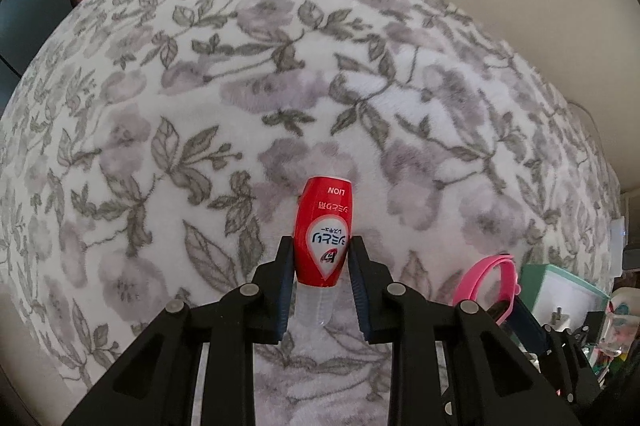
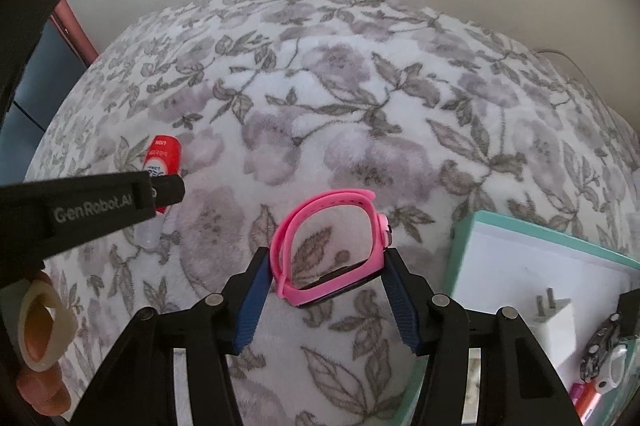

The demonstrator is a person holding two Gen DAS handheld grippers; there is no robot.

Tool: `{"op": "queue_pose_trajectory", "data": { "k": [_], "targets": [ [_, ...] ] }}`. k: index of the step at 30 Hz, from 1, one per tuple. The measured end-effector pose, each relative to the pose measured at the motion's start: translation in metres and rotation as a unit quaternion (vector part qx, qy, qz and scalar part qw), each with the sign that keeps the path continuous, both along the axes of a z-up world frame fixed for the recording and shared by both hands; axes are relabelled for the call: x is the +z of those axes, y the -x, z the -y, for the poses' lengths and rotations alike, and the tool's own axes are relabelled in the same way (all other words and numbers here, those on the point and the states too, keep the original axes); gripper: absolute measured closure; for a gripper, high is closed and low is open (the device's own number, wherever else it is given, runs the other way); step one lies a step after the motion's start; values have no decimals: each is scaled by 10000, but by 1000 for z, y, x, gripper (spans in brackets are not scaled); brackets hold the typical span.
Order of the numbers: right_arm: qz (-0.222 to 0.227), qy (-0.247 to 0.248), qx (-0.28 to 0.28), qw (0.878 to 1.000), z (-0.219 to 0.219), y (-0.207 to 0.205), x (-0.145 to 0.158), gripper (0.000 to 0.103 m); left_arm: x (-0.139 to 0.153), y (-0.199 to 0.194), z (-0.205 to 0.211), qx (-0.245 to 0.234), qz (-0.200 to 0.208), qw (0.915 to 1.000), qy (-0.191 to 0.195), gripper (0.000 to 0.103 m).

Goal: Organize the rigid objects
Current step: 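Carry the red bottle and pink watch band into the tray and open both grippers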

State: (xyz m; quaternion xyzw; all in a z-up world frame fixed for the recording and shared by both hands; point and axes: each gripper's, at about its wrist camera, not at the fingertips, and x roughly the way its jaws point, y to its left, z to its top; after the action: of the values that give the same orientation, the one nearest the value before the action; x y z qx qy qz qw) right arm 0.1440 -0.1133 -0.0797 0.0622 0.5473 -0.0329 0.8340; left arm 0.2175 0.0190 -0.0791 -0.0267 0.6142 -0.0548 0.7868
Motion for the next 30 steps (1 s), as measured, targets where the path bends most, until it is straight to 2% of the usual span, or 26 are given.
{"op": "queue_pose_trajectory", "data": {
  "k": [11, 19, 30],
  "targets": [
    [283, -46, -410, 9987, 27, 36, 48, 45, 64, 35, 29, -334, 564, 9975, 279, 75],
    [441, -17, -726, 9964, 50, 76, 75, 45, 89, 70, 64, -800, 829, 9928, 322, 75],
    [368, -159, -1388, 9895, 94, 133, 76, 44, 101, 119, 114, -1529, 899, 9832, 441, 75]
  ]
}}
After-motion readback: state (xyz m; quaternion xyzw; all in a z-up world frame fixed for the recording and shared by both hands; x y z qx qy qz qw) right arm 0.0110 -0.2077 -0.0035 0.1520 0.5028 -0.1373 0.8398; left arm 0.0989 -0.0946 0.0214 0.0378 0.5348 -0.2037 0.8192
